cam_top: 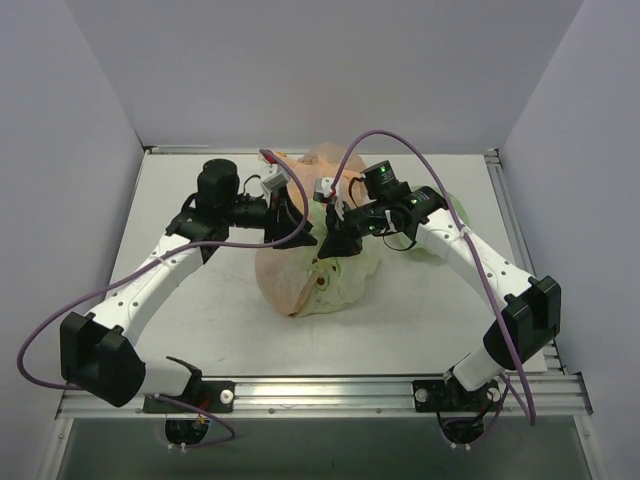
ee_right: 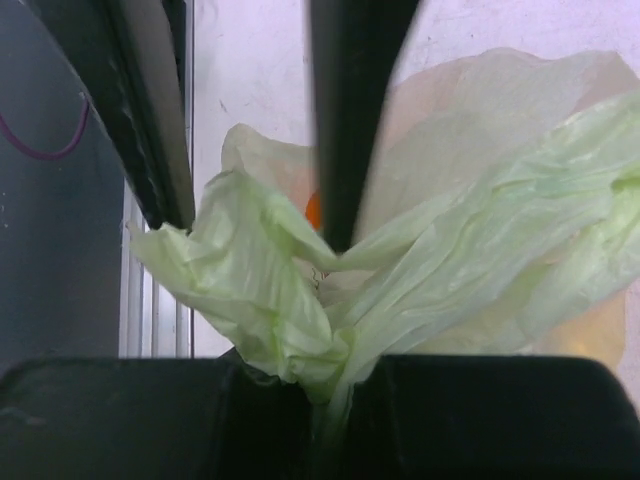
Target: Place the fake fruits into the plastic bag and tie a complex knot
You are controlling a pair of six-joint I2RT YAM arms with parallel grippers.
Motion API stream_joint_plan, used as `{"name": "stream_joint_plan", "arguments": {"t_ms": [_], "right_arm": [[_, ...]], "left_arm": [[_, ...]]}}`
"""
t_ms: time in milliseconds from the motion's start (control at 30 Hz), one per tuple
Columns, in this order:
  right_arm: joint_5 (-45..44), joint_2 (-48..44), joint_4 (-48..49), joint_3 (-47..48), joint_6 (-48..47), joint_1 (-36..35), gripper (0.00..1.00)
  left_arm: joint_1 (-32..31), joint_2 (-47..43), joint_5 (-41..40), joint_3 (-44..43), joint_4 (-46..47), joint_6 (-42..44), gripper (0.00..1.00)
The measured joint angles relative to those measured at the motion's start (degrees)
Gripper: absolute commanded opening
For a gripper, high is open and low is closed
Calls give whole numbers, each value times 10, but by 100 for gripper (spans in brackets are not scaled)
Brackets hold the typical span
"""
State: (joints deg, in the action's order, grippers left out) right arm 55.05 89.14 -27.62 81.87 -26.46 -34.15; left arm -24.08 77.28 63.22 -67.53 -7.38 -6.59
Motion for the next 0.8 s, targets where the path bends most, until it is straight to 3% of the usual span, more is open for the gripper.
{"name": "stream_joint_plan", "arguments": {"t_ms": [33,67,133,200,533,633,667,733,767,800], "right_arm": [[1,0,0,0,0,0,0],[2,0,0,0,0,0,1],[4,0,0,0,-2,0,15],[6,0,0,0,-5,0,23],[10,0,0,0,-26,-9,36],[10,2,0,0,-28,-9,24],[10,4,0,1,-30,-9,11],[13,12,-1,4,-33,-9,2],[17,14,-5,4,-24,-7,0],[20,16,-10,4,-17,-4,0]], "left_arm": [[-9,1,0,0,4,1,33],[-16,3,0,0,9,-1,14],[-25,8,-1,0,24,-12,0],[-26,14,-2,0,50,-27,0],[-25,35,-10,1,163,-123,0],[-29,37,-10,2,172,-127,0],[-33,37,-10,2,173,-128,0],[-38,37,-15,3,172,-125,12],[-38,37,-16,3,171,-115,26],[-34,37,-14,3,170,-104,30]]}}
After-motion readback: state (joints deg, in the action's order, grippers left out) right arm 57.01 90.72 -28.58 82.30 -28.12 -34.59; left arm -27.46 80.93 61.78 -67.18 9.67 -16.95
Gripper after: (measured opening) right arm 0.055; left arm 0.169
